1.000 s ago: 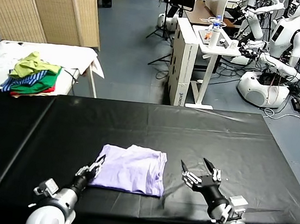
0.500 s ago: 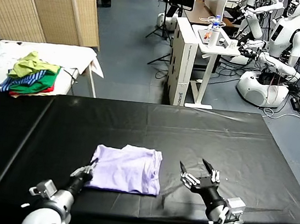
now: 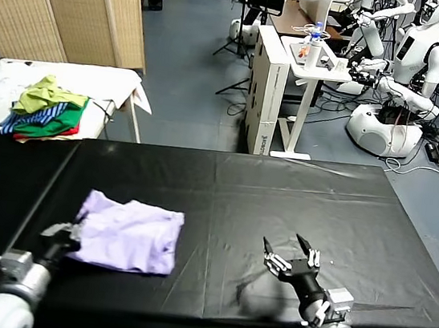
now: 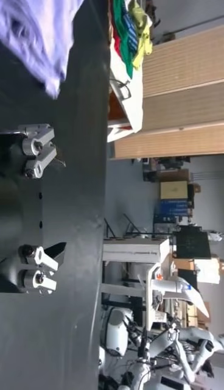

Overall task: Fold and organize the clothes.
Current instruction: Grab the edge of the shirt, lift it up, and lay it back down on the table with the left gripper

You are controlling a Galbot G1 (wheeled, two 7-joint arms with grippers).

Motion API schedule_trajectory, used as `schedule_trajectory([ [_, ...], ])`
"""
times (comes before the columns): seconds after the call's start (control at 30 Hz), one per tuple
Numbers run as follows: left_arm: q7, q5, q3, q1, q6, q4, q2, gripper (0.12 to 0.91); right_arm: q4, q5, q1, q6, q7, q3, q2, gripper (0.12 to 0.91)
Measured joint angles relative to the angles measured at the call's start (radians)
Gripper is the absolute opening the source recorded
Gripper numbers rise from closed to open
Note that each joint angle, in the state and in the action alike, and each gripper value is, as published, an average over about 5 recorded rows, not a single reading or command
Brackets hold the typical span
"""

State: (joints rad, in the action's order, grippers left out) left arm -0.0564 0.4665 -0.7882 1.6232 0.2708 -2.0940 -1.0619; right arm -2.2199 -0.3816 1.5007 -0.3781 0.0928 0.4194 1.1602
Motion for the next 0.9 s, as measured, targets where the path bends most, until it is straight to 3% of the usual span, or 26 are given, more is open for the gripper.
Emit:
schedule_trajectory([
  [0.23, -0.010, 0.035, -0.195, 0.106, 0.012, -0.044, 0.139, 0.179, 0.031, 0.003, -0.025, 0.004, 0.000, -0.019, 0.011, 0.907],
  [0.43, -0.084, 0.067, -0.260, 0.151, 0.076, -0.117, 0.142, 0.179, 0.038, 0.015, -0.022, 0.009, -0.001, -0.028, 0.018, 0.907],
  [0.53, -0.132, 0.113, -0.212, 0.127, 0.109, -0.166, 0.106, 0.179, 0.028, 0.022, -0.007, 0.009, -0.001, -0.020, 0.019, 0.907],
  [0.7, -0.213, 0.260, -0.049, 0.032, 0.148, -0.224, 0.012, 0.179, 0.007, 0.037, 0.030, 0.016, -0.002, 0.004, 0.022, 0.907],
  [0.9, -0.246, 0.361, 0.136, -0.083, 0.156, -0.220, -0.109, 0.179, 0.001, 0.068, 0.073, 0.023, -0.003, 0.018, 0.042, 0.907],
])
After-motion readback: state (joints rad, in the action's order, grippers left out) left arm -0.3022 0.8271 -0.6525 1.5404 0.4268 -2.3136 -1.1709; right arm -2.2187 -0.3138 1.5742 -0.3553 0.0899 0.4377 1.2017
